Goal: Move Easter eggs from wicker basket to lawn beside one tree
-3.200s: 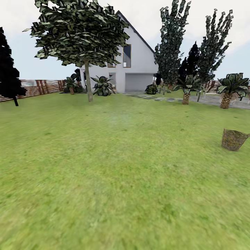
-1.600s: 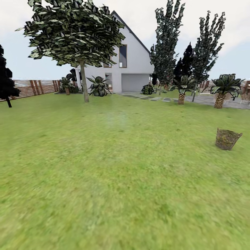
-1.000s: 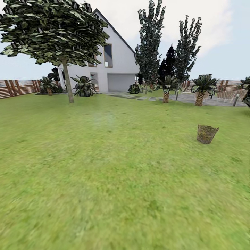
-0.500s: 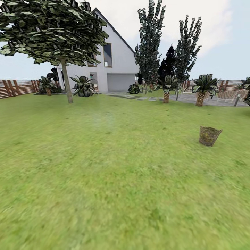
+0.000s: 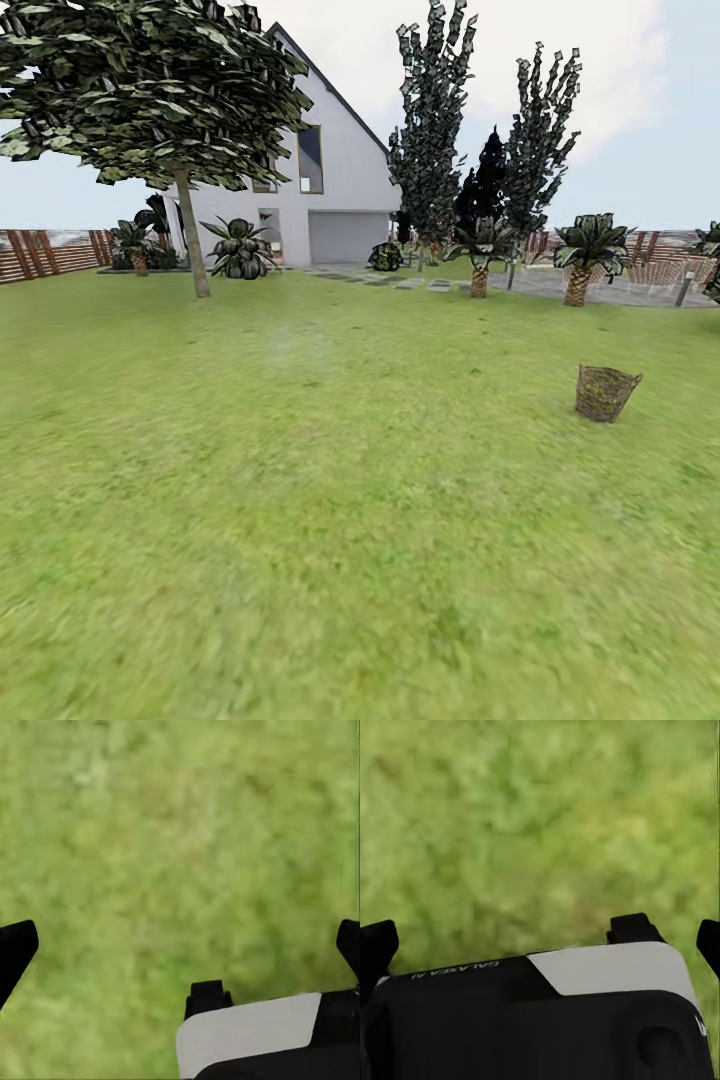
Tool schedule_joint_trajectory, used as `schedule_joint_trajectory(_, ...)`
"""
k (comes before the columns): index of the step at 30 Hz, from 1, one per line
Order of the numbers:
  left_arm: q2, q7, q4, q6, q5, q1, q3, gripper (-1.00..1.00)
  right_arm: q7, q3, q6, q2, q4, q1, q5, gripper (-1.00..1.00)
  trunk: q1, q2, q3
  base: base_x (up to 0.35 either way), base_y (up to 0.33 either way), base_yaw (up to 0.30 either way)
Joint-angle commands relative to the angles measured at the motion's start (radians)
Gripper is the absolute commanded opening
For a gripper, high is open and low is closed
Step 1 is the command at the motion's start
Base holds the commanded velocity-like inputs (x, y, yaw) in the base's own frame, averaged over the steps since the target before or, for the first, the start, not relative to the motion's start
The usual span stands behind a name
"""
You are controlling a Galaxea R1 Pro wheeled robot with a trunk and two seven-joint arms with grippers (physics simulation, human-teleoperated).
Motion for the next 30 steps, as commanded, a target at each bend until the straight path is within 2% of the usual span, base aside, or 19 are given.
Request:
schedule_joint_trajectory(1, 0.003, 0.001, -0.005, 0.007, -0.01, -0.006, -0.004, 1.0, -0.002, -0.007, 0.014, -0.003, -0.008, -0.012, -0.009, 1.0, 0.0, -0.001, -0.001, 0.0, 0.0, 0.0)
schedule_joint_trajectory(3, 0.012, 0.003, -0.008, -0.001, -0.01, -0.019, -0.003, 1.0, -0.009, -0.008, 0.017, -0.015, -0.014, -0.024, -0.012, 1.0, 0.0, -0.001, -0.001, 0.0, 0.0, 0.0)
schedule_joint_trajectory(5, 0.032, 0.004, -0.006, -0.027, -0.009, -0.036, 0.0, 1.0, -0.015, -0.011, 0.0, -0.032, -0.018, -0.03, -0.015, 1.0, 0.0, -0.001, -0.001, 0.0, 0.0, 0.0)
schedule_joint_trajectory(9, 0.047, 0.006, -0.004, -0.063, -0.005, -0.045, 0.002, 1.0, -0.017, -0.016, -0.03, -0.044, -0.024, -0.04, -0.018, 1.0, 0.0, -0.001, -0.001, 0.0, 0.0, 0.0)
schedule_joint_trajectory(10, 0.049, 0.007, -0.004, -0.069, -0.003, -0.048, 0.003, 1.0, -0.017, -0.022, -0.027, -0.047, -0.036, -0.057, -0.02, 1.0, 0.0, -0.001, -0.001, 0.0, 0.0, 0.0)
schedule_joint_trajectory(15, 0.052, 0.008, 0.015, -0.093, -0.002, -0.049, 0.0, 1.0, -0.018, -0.027, -0.027, -0.037, -0.055, -0.078, -0.02, 1.0, 0.0, -0.001, -0.001, 0.0, 0.0, 0.0)
schedule_joint_trajectory(19, 0.057, 0.007, 0.038, -0.112, -0.001, -0.05, 0.0, 1.0, -0.013, -0.027, -0.041, -0.045, -0.054, -0.079, -0.021, 1.0, 0.0, -0.001, -0.001, 0.0, 0.0, -0.036)
schedule_joint_trajectory(24, 0.059, 0.007, 0.057, -0.135, -0.002, -0.05, -0.003, 1.0, -0.016, -0.026, -0.046, -0.036, -0.05, -0.079, -0.024, 1.0, 0.0, -0.001, -0.001, 0.0, 0.0, -0.216)
schedule_joint_trajectory(30, 0.053, 0.005, 0.059, -0.136, -0.004, -0.05, -0.003, 1.0, -0.017, -0.037, -0.047, -0.039, -0.049, -0.079, -0.024, 1.0, -0.004, 0.006, 0.002, 0.0, 0.0, -0.269)
